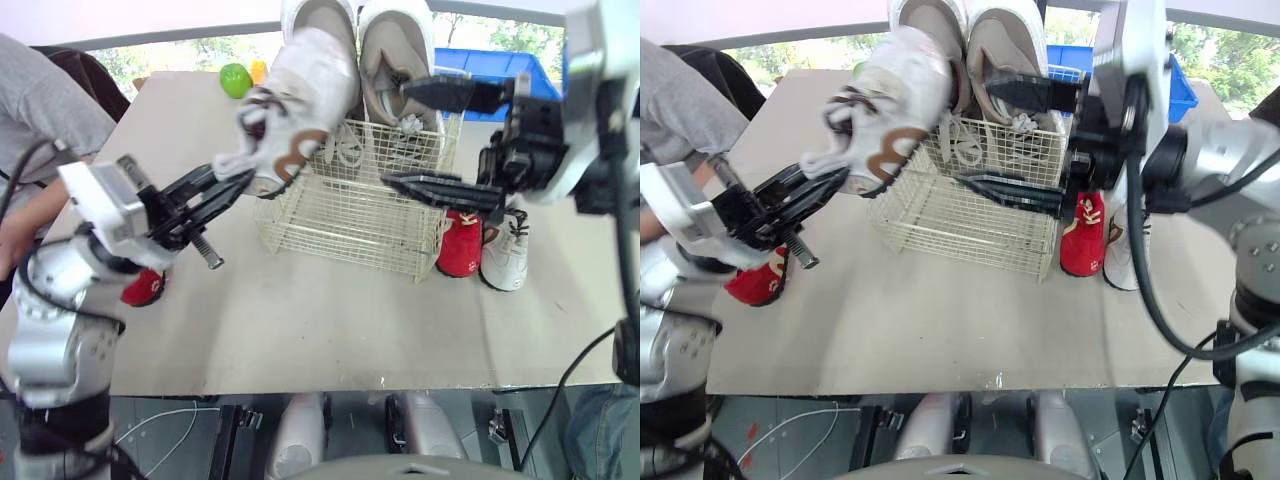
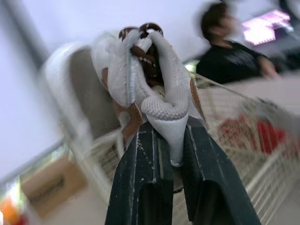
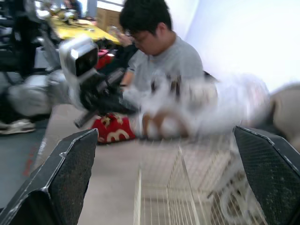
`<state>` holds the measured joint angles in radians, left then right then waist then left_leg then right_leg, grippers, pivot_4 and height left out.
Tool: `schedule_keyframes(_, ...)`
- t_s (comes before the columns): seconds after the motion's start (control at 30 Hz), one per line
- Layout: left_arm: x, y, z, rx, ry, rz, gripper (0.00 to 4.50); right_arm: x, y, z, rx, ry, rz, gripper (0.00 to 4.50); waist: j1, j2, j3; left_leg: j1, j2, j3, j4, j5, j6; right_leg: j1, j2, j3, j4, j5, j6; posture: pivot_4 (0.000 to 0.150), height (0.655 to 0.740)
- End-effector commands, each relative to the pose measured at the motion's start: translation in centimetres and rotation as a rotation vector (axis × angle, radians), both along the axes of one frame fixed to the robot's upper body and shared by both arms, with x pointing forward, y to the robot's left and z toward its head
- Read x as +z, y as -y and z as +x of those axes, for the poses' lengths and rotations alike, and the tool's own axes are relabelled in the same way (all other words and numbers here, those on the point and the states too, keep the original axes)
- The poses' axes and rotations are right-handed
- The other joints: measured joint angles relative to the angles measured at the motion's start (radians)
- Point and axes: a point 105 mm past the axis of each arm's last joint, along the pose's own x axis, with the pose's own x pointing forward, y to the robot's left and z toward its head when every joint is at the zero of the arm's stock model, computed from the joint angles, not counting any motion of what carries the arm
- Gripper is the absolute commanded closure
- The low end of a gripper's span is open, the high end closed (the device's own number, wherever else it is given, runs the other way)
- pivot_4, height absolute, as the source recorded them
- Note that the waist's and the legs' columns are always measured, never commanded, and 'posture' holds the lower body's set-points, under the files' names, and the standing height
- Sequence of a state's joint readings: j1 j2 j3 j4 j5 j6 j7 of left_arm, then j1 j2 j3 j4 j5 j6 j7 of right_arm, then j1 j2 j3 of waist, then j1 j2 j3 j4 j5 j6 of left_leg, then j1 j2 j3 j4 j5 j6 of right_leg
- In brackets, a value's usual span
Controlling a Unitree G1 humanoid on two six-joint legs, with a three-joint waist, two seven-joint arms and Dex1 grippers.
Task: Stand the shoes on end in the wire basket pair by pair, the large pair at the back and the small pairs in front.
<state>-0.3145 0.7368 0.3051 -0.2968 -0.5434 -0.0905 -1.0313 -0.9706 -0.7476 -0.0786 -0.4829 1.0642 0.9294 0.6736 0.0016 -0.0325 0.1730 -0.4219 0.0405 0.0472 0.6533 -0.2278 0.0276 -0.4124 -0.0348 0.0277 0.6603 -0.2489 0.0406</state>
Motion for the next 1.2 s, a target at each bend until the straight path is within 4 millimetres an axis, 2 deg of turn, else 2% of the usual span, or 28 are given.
schedule_keyframes(0.03,-0.1,1.8,0.3,-0.16,0.209,0.227,4.45,0.4,-1.1,1.3,-0.009,-0.06,-0.102,0.0,-0.004,0.0,0.0,0.0,0.0,0.001,0.0,0.0,0.0,0.0,0.0,0.001,-0.001,0.0,0.0,0.15,0.74)
schedule_keyframes(0.13,-0.1,3.3,0.3,-0.29,0.304,0.296,4.45,0.4,-1.8,1.8,0.01,-0.091,-0.213,0.0,-0.014,0.0,0.0,-0.004,0.0,0.0,0.0,0.0,0.001,-0.003,0.0,0.002,-0.002,0.002,0.004,0.15,0.74)
schedule_keyframes(0.2,-0.2,3.8,0.4,-0.328,0.368,0.341,4.45,0.4,-1.8,2.6,-0.006,-0.169,-0.255,0.0,-0.016,0.001,0.0,-0.012,0.0,0.0,0.001,-0.001,0.001,-0.012,0.0,0.003,0.0,0.003,0.005,0.15,0.74)
schedule_keyframes(0.47,0.7,4.5,1.3,-0.383,0.539,0.412,4.45,-0.7,-0.9,3.8,0.012,-0.481,-0.367,0.0,-0.016,0.003,0.001,-0.027,0.001,0.0,0.004,-0.001,0.001,-0.026,0.003,-0.002,0.004,0.003,0.005,0.15,0.74)
schedule_keyframes(0.57,0.7,4.4,1.3,-0.397,0.567,0.436,4.45,-1.2,1.9,3.4,0.039,-0.627,-0.368,0.0,-0.012,0.003,0.002,-0.03,0.001,0.0,0.007,-0.001,0.001,-0.026,0.003,-0.003,0.003,0.003,0.006,0.15,0.74)
schedule_keyframes(0.67,0.8,4.4,1.3,-0.399,0.59,0.441,4.45,-2.1,2.7,3.1,0.059,-0.707,-0.41,0.0,-0.01,0.005,0.002,-0.032,0.001,-0.001,0.011,-0.001,0.002,-0.026,0.001,-0.003,0.003,0.003,0.006,0.15,0.74)
schedule_keyframes(0.83,0.7,4.6,1.0,-0.415,0.615,0.443,4.45,-2.6,2.4,3.5,0.079,-0.799,-0.413,0.0,-0.019,0.006,0.003,-0.031,0.001,-0.001,0.016,-0.003,0.005,-0.026,0.002,-0.001,0.007,0.003,0.006,0.15,0.74)
schedule_keyframes(1.07,0.6,4.7,0.7,-0.437,0.636,0.456,4.45,-1.9,1.7,3.8,0.108,-0.883,-0.367,0.0,-0.015,0.006,0.003,-0.03,0.001,-0.001,0.018,-0.003,0.004,-0.026,0.002,-0.002,0.014,0.003,0.006,0.15,0.74)
schedule_keyframes(1.2,0.8,4.9,0.5,-0.447,0.655,0.447,4.45,-2.8,1.2,3.7,0.115,-0.927,-0.394,0.0,-0.015,0.006,0.003,-0.03,0.001,-0.001,0.018,-0.003,0.004,-0.026,0.002,-0.002,0.014,0.003,0.006,0.15,0.74)
